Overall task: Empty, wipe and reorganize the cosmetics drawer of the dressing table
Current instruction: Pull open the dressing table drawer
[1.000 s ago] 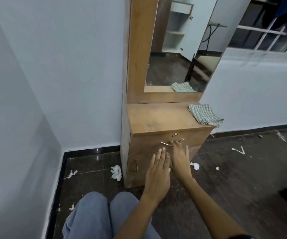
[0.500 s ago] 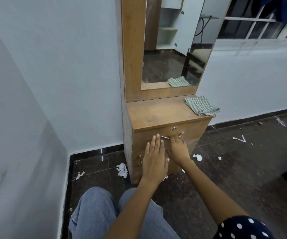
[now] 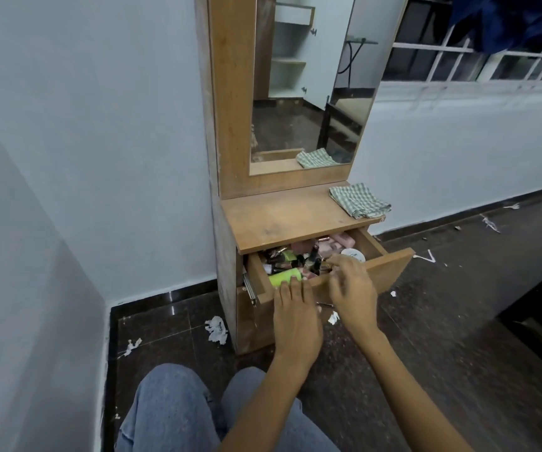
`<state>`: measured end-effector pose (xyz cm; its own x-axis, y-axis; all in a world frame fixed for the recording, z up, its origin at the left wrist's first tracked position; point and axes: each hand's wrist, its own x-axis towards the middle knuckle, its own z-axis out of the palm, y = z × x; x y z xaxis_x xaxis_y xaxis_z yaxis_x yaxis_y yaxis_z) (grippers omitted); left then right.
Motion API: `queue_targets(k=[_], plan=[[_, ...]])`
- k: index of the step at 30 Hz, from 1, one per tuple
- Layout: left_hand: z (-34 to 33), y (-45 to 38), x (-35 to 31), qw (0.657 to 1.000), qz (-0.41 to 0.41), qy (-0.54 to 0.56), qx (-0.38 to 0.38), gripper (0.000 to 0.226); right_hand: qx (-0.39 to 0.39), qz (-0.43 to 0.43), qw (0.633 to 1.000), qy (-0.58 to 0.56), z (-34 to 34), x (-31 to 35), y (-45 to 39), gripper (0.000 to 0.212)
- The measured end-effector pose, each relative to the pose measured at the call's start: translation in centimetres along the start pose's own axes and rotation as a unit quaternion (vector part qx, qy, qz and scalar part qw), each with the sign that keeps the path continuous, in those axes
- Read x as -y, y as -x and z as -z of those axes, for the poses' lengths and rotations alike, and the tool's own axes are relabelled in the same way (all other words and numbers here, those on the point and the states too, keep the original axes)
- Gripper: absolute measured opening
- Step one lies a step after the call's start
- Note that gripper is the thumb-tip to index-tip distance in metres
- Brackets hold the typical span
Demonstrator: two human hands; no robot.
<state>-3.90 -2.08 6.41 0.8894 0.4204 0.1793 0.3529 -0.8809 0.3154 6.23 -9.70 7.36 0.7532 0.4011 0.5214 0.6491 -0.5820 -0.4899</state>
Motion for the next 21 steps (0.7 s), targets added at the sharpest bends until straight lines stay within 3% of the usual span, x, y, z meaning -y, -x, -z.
queue_targets(k=[3,5,13,21], plan=[[0.0,1.6,-0.6,1.000,-0.007,-0.008,0.005,0.057,0.142,0.044,0.986,0.071,-1.1,0.2,-0.7,0.031],[-0.1,2.6,-0.7,1.000,-0.018,-0.018,0.010,0.056,0.179,0.033,0.978,0.102,-1.4,-0.1,0.0,0.033],[-0.4,5.8,-2.3,0.995,-0.049,-0.054,0.068,0.054,0.201,0.041,0.968,0.146,1.0,-1.3,4.0,0.038],[-0.5,8.5,-4.2,0.992,-0.068,-0.079,0.074,0.053,0.195,0.036,0.971,0.133,3.3,-1.7,6.8,0.039]])
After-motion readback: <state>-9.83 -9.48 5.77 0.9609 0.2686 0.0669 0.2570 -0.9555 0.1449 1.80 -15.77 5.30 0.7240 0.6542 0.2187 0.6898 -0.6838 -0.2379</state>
